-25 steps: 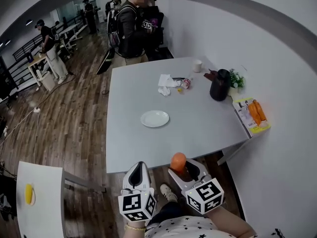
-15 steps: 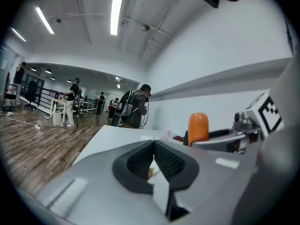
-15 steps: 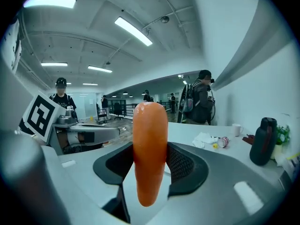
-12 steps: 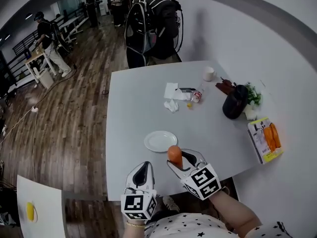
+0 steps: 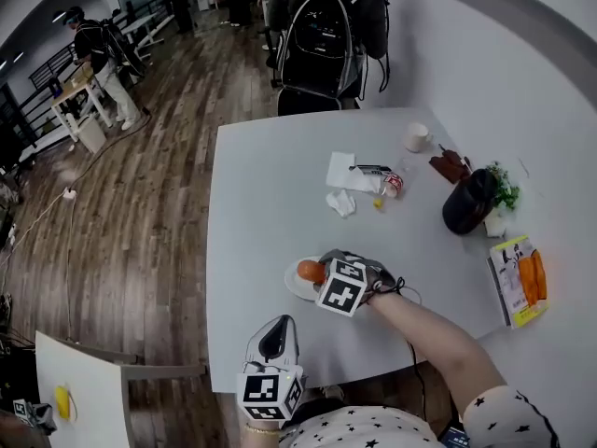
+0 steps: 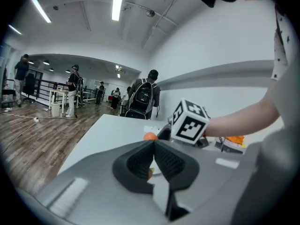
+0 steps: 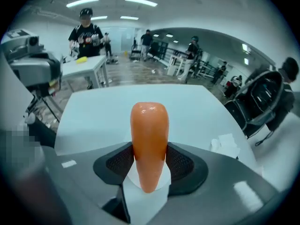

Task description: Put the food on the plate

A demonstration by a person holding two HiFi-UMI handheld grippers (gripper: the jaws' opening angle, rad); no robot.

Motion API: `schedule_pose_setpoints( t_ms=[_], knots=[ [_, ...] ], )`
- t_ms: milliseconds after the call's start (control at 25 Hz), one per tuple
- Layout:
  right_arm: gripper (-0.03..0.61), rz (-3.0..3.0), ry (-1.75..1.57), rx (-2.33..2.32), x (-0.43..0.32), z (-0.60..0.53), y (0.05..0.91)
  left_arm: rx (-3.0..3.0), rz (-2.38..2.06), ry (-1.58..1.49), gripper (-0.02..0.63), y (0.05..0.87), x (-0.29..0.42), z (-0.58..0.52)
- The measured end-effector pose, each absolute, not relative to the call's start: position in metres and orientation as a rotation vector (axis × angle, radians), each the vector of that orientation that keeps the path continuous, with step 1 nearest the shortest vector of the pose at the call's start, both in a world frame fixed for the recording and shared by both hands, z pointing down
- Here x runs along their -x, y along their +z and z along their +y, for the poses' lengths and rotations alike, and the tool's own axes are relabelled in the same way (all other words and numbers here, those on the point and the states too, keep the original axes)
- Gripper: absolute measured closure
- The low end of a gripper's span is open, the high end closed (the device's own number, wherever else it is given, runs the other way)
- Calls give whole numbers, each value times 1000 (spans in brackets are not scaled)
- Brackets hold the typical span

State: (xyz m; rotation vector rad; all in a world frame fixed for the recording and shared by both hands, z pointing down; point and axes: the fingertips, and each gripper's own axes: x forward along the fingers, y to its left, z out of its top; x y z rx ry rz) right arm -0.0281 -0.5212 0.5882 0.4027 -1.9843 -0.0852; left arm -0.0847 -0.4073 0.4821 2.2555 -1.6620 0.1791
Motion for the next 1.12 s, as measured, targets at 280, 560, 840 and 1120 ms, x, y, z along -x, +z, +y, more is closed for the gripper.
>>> schedule_pose_setpoints(
  t_ms=[280, 560, 840, 1120],
  knots=[
    [364, -1722, -99, -108, 49, -530, 645, -2227, -1682, 194, 606, 486, 88, -413],
    [362, -1667, -80, -54, 53, -530, 664, -2205, -1724, 179, 606, 482, 97, -412],
    [291, -1941, -97, -234, 56, -528, 651, -2185, -1749, 189, 606, 482, 97, -412],
    [301, -2421, 161, -701, 32, -505, 554, -2208, -1739, 189, 606, 475, 86, -418]
  ],
)
